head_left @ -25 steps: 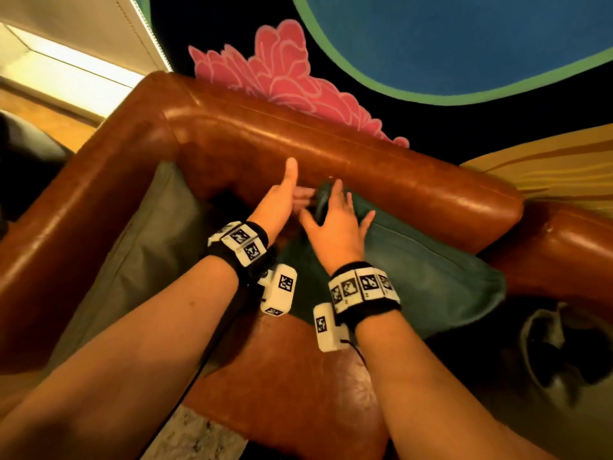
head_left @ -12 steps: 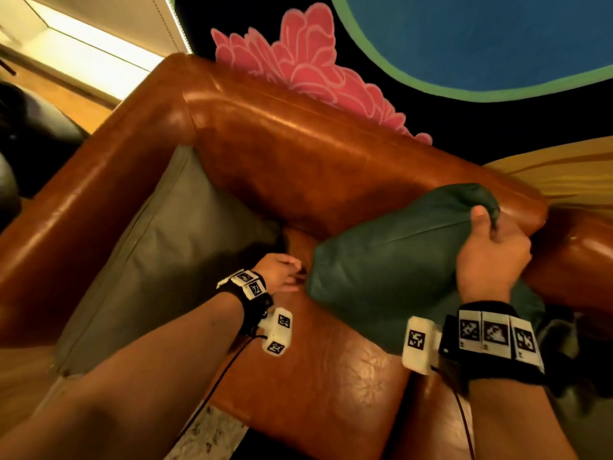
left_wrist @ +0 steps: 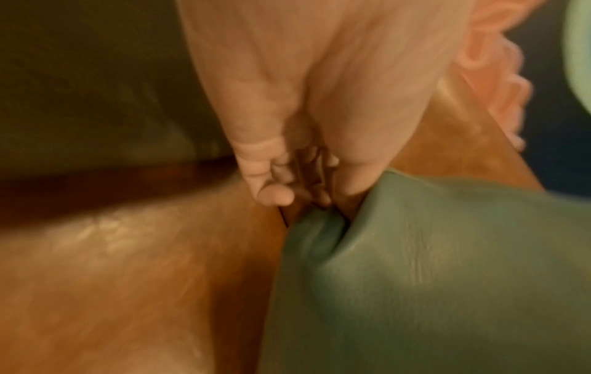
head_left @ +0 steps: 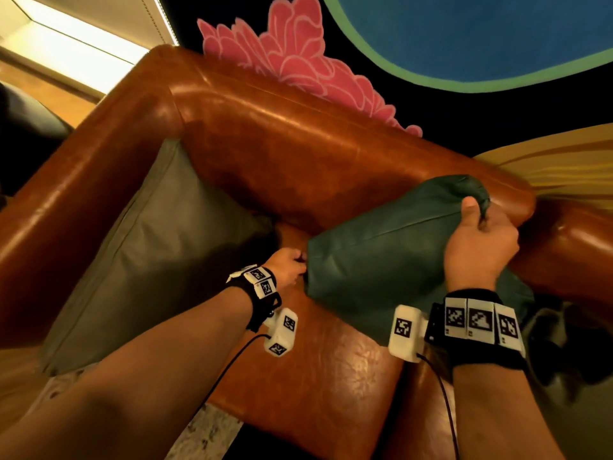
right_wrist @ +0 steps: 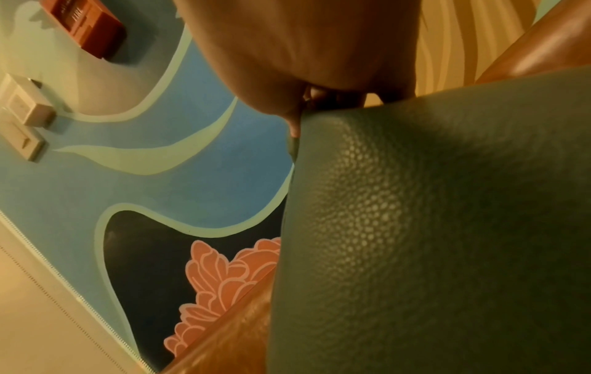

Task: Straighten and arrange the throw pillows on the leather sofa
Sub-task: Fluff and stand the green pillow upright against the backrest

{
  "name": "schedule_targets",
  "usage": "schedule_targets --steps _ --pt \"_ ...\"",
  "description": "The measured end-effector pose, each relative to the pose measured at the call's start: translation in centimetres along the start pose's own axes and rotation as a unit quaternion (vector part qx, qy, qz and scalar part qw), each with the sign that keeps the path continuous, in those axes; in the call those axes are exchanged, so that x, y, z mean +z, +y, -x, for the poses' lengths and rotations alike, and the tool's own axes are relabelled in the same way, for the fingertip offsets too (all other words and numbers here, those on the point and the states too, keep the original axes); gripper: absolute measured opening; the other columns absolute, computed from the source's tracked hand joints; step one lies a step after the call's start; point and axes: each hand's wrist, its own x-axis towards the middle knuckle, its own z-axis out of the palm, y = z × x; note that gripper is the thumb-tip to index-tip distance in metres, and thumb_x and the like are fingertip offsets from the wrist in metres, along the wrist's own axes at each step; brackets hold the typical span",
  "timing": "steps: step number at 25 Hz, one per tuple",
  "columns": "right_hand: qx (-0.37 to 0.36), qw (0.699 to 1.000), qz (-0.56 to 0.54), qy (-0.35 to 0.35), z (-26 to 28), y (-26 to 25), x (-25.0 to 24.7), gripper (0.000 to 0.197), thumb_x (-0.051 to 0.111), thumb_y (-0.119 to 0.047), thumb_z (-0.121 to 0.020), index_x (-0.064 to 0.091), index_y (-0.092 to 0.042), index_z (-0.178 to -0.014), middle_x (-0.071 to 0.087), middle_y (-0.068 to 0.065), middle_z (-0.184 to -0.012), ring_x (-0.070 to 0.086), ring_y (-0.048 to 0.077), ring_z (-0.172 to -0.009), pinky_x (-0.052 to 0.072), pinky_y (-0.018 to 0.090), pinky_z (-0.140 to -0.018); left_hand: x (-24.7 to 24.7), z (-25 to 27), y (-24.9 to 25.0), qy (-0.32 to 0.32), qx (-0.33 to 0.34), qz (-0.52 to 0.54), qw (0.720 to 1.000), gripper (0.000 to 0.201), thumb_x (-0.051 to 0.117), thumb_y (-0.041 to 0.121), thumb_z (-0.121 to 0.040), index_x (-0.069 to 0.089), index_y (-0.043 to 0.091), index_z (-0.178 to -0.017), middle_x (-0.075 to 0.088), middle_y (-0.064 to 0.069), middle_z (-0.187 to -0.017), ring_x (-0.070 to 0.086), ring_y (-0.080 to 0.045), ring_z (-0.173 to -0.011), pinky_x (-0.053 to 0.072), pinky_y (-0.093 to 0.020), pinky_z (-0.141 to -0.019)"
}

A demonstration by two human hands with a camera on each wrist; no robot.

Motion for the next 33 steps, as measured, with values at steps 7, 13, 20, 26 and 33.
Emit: schedule_targets --steps 7,13,20,26,33 --pt "-0.013 1.0 0.008 0.002 0.8 -0.8 1.1 0.031 0.054 -0.032 -0.096 0.068 -0.004 -0.096 0.07 0.018 -0.091 0.053 0.018 -0.077 0.033 0.022 -0.069 -2.1 -1.5 -1.5 0.103 -0.128 0.272 0.948 0.022 0.067 0.041 -0.086 0.064 0.02 -0.079 0.058 0.0 -0.068 0.044 -0.013 -0.051 0.038 -0.025 -0.052" --pt "-0.02 0.999 0.023 -0.017 0.9 -1.1 1.0 0.031 0.054 -0.033 -0.096 0.069 -0.006 -0.1 0.071 0.016 -0.094 0.06 0.023 -0.081 0.041 0.027 -0.074 -2.7 -2.3 -1.0 0.105 -0.125 0.164 0.973 0.014 0.06 0.017 -0.096 0.06 0.006 -0.087 0.057 -0.012 -0.087 0.054 -0.015 -0.066 0.05 -0.026 -0.055" --pt "-0.039 0.998 0.052 -0.005 1.4 -1.5 1.9 0.032 0.053 -0.033 -0.097 0.07 -0.008 -0.107 0.072 0.019 -0.1 0.065 0.035 -0.094 0.046 0.034 -0.08 -4.9 -2.1 0.3 -0.03 -0.199 0.134 0.97 0.007 0.057 0.016 -0.096 0.06 0.014 -0.09 0.059 -0.009 -0.102 0.05 -0.016 -0.07 0.04 -0.027 -0.064" --pt "-0.04 0.997 0.063 -0.023 1.0 -1.0 1.3 0.031 0.053 -0.034 -0.097 0.068 -0.007 -0.099 0.07 0.018 -0.089 0.06 0.032 -0.079 0.043 0.033 -0.071 -3.9 -2.2 -1.2 0.039 -0.172 0.125 0.976 0.031 0.071 0.023 -0.088 0.066 0.003 -0.11 0.074 -0.013 -0.09 0.063 -0.016 -0.06 0.049 -0.025 -0.055" --pt "-0.039 0.997 0.058 -0.023 1.8 -1.8 2.1 0.03 0.054 -0.033 -0.096 0.069 -0.008 -0.102 0.071 0.019 -0.091 0.064 0.034 -0.085 0.043 0.033 -0.07 -3.7 -2.6 -2.3 0.079 -0.172 0.127 0.974 0.044 0.07 0.015 -0.089 0.053 0.001 -0.126 0.061 -0.021 -0.12 0.06 -0.035 -0.108 0.053 -0.048 -0.085"
